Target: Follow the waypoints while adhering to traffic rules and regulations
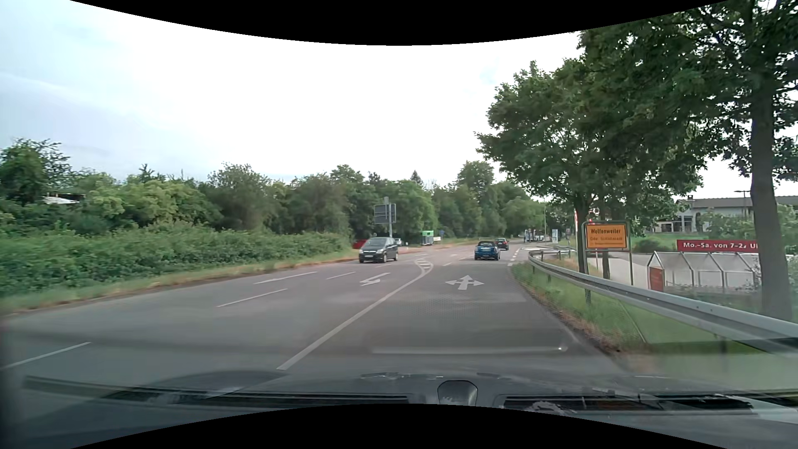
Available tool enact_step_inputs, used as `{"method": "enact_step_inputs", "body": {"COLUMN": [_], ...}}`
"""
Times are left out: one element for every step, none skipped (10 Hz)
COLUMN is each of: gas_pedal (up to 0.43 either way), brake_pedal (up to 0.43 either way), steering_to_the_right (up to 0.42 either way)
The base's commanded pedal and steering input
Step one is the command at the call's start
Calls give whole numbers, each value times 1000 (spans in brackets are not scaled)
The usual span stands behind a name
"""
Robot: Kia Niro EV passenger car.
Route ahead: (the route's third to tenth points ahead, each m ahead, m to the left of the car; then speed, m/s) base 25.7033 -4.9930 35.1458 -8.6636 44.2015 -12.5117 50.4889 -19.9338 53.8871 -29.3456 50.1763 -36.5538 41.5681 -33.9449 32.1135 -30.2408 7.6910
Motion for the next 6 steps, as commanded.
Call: {"method": "enact_step_inputs", "body": {"gas_pedal": [268,248,197,169,150,118], "brake_pedal": [0,0,0,0,0,0], "steering_to_the_right": [102,78,53,35,29,23]}}
